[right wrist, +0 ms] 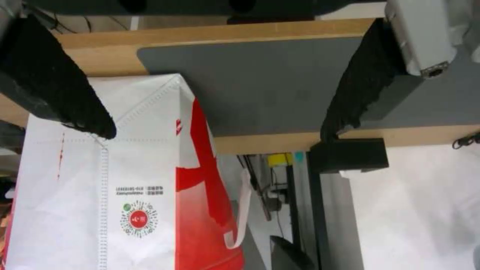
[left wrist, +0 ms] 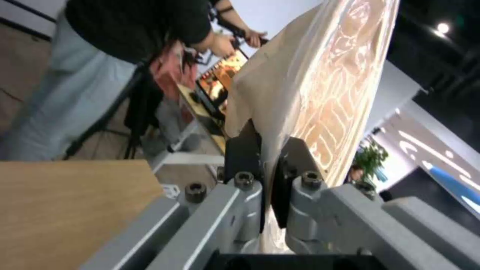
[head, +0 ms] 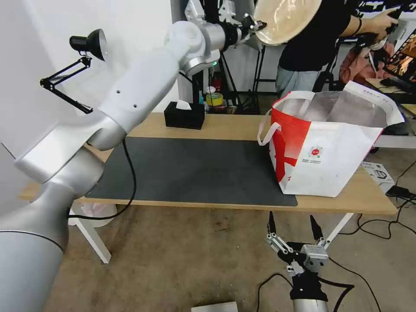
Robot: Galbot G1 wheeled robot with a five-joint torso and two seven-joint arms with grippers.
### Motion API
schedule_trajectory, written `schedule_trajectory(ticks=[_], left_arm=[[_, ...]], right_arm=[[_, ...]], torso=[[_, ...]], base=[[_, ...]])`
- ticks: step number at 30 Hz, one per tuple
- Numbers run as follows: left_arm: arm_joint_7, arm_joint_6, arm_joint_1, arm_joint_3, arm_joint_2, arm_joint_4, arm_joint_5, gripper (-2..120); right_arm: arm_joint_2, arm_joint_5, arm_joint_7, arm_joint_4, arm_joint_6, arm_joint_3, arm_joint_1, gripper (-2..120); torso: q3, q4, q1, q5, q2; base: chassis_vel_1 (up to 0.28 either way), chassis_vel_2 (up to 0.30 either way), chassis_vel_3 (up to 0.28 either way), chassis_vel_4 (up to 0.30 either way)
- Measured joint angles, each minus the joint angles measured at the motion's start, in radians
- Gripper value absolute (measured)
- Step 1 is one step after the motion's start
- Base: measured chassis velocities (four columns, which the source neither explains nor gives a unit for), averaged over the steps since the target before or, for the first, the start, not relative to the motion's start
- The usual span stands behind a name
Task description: Pick up the trash from the table and place it into the takeout bag.
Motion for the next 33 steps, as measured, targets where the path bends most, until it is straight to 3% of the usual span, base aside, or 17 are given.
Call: schedule_trajectory(ticks=[7, 20, 33], left_arm=[[0.067, 0.035, -0.004, 0.013, -0.08, 0.087, 0.031, 1], [0.2, 0.058, 0.0, 0.039, -0.167, 0.219, 0.061, 1], [0.217, 0.087, 0.038, 0.044, -0.192, 0.294, 0.076, 1]], right_arm=[[0.0, 0.0, 0.0, 0.0, 0.0, 0.0, 0.0, 100], [0.0, 0.0, 0.0, 0.0, 0.0, 0.0, 0.0, 100], [0.0, 0.0, 0.0, 0.0, 0.0, 0.0, 0.0, 100]], torso=[[0.0, -0.0002, 0.0, 0.0001, 0.0], [0.0, -0.0001, 0.0, 0.0, 0.0], [0.0, 0.0, 0.0, -0.0001, 0.0]], base=[[0.0, 0.0, 0.0, 0.0], [0.0, 0.0, 0.0, 0.0], [0.0, 0.0, 0.0, 0.0]])
